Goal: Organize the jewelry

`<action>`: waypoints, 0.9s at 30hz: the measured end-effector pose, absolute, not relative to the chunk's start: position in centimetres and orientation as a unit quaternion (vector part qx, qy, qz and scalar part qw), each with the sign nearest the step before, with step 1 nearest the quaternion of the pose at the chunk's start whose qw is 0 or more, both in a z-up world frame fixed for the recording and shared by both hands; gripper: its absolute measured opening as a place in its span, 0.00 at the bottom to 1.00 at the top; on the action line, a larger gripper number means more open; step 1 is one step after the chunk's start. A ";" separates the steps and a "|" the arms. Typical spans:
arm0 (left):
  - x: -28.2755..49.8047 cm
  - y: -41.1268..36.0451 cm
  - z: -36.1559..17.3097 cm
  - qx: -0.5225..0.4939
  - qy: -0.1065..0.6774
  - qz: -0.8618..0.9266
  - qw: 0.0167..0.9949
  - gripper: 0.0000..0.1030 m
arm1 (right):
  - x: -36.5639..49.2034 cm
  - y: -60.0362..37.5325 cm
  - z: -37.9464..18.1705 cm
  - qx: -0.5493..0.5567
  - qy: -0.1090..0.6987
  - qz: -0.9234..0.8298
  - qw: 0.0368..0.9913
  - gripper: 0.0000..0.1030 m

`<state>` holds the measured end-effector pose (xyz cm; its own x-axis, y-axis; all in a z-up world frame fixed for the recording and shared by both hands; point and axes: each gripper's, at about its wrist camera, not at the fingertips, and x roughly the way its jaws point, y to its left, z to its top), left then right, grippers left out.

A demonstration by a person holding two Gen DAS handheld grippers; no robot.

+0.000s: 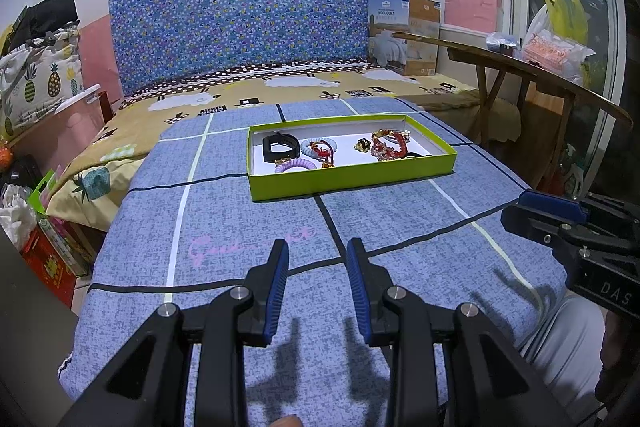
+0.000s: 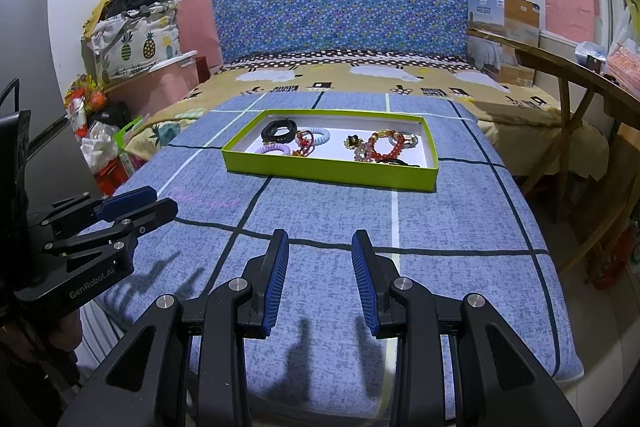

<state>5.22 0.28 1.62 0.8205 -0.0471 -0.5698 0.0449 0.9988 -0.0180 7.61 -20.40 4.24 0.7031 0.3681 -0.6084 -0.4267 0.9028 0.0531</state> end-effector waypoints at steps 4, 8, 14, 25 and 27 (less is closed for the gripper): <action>5.2 0.2 1.6 -0.002 0.298 -0.025 0.954 0.31 | 7.6 -20.4 4.3 -0.046 0.319 0.215 0.922 0.33; 5.2 0.2 1.6 -0.003 0.299 -0.025 0.954 0.31 | 7.6 -20.4 4.3 -0.046 0.319 0.215 0.922 0.33; 5.2 0.4 1.6 0.001 0.299 -0.021 0.954 0.31 | 7.5 -20.3 4.3 -0.046 0.319 0.215 0.922 0.33; 5.2 0.3 1.5 0.003 0.298 -0.020 0.954 0.30 | 7.5 -20.2 4.3 -0.045 0.318 0.215 0.922 0.33; 5.1 0.3 1.4 0.003 0.297 -0.020 0.955 0.30 | 7.4 -20.2 4.2 -0.045 0.317 0.215 0.923 0.33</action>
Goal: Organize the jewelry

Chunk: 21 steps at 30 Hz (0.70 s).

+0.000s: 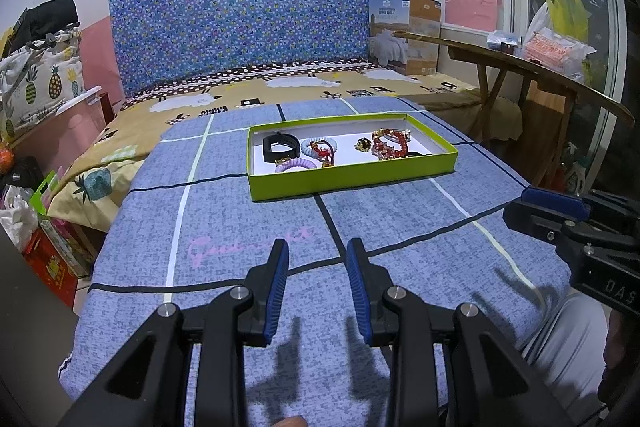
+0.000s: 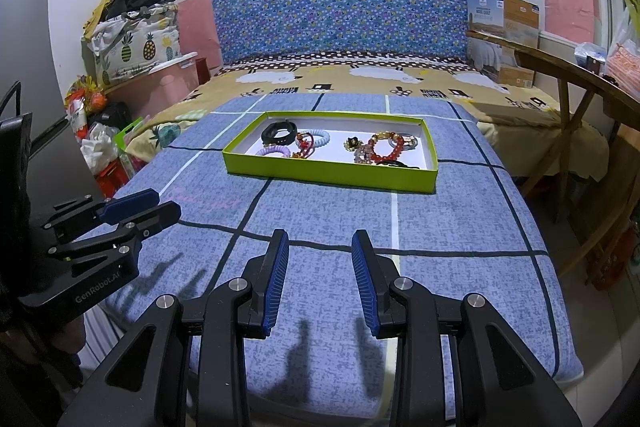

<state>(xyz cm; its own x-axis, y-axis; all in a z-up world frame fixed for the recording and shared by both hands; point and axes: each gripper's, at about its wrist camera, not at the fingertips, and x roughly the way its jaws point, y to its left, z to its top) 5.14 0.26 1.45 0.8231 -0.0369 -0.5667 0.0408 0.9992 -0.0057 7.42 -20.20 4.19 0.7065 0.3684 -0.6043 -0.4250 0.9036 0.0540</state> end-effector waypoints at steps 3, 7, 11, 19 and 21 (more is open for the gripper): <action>5.2 0.1 1.4 0.004 0.295 -0.019 0.955 0.31 | 7.4 -20.2 4.2 -0.045 0.317 0.215 0.923 0.33; 5.0 0.0 1.5 0.004 0.293 -0.018 0.956 0.30 | 7.5 -20.2 4.3 -0.045 0.317 0.215 0.922 0.33; 5.0 0.0 1.5 0.005 0.291 -0.017 0.957 0.30 | 7.3 -20.2 4.3 -0.046 0.317 0.216 0.922 0.33; 5.0 0.0 1.5 0.006 0.291 -0.012 0.957 0.30 | 7.3 -20.2 4.3 -0.046 0.317 0.216 0.922 0.33; 4.9 0.1 1.5 0.005 0.291 -0.011 0.957 0.30 | 7.3 -20.2 4.3 -0.046 0.317 0.216 0.922 0.33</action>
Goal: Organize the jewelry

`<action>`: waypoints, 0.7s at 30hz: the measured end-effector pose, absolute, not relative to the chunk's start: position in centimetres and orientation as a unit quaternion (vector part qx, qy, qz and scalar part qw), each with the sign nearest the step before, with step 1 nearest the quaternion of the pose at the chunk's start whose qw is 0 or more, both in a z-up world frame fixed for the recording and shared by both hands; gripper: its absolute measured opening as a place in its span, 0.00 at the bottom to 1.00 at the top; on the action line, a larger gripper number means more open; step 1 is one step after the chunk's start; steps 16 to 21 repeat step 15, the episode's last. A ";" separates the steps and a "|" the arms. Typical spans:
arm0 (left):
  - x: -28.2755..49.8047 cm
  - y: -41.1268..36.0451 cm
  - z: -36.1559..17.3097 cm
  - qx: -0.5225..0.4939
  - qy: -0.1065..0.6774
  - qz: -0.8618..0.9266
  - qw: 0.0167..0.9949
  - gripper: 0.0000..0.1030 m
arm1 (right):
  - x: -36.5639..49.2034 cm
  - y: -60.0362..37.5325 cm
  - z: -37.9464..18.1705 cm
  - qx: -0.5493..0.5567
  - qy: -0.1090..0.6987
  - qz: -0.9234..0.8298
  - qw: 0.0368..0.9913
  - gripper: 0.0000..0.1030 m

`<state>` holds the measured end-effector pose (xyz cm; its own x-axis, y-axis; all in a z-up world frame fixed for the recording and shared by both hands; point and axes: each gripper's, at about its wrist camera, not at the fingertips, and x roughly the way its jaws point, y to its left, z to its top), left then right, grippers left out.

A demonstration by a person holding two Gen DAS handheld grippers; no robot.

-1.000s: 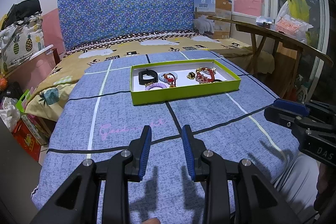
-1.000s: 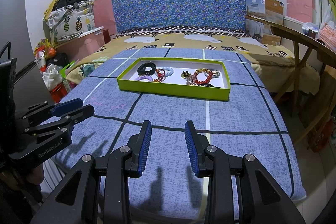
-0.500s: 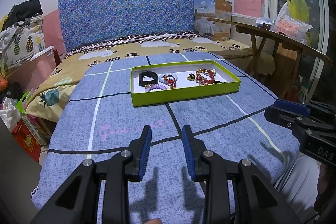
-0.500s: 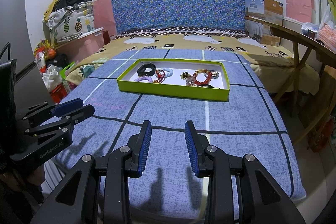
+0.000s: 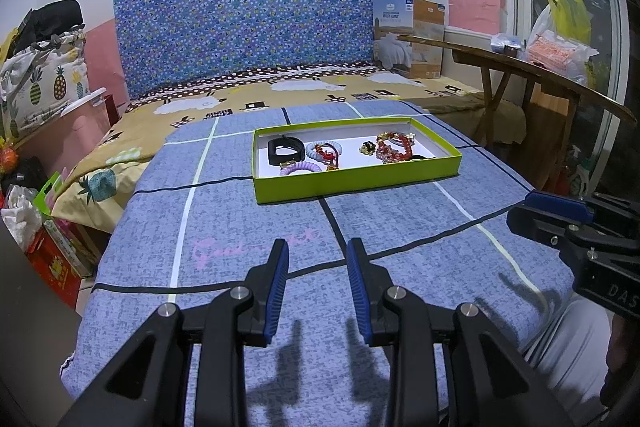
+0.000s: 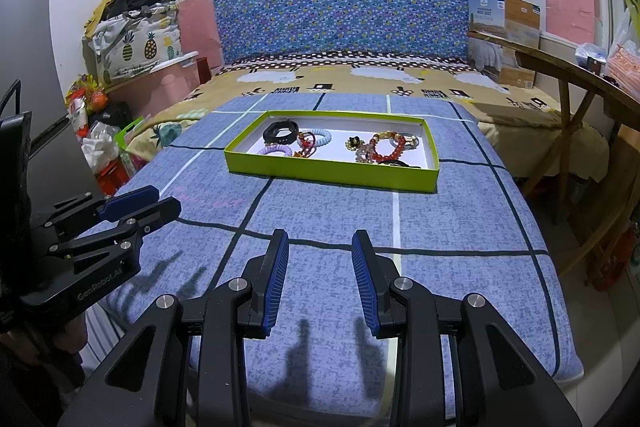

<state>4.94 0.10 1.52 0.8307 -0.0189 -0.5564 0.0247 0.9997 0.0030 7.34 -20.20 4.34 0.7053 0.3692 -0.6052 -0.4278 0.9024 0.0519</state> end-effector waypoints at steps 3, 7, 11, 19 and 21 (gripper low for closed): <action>4.9 0.0 1.5 0.006 0.290 -0.013 0.957 0.30 | 7.3 -20.2 4.3 -0.046 0.317 0.216 0.922 0.33; 4.9 -0.2 1.4 0.006 0.291 -0.017 0.957 0.30 | 7.3 -20.2 4.4 -0.046 0.318 0.216 0.922 0.33; 4.9 -0.2 1.4 0.006 0.289 -0.018 0.957 0.30 | 7.3 -20.2 4.4 -0.046 0.317 0.216 0.922 0.33; 4.9 -0.3 1.5 0.004 0.289 -0.018 0.957 0.30 | 7.3 -20.2 4.4 -0.046 0.317 0.216 0.922 0.33; 4.9 -0.3 1.5 0.004 0.289 -0.018 0.957 0.30 | 7.3 -20.2 4.4 -0.046 0.317 0.216 0.922 0.33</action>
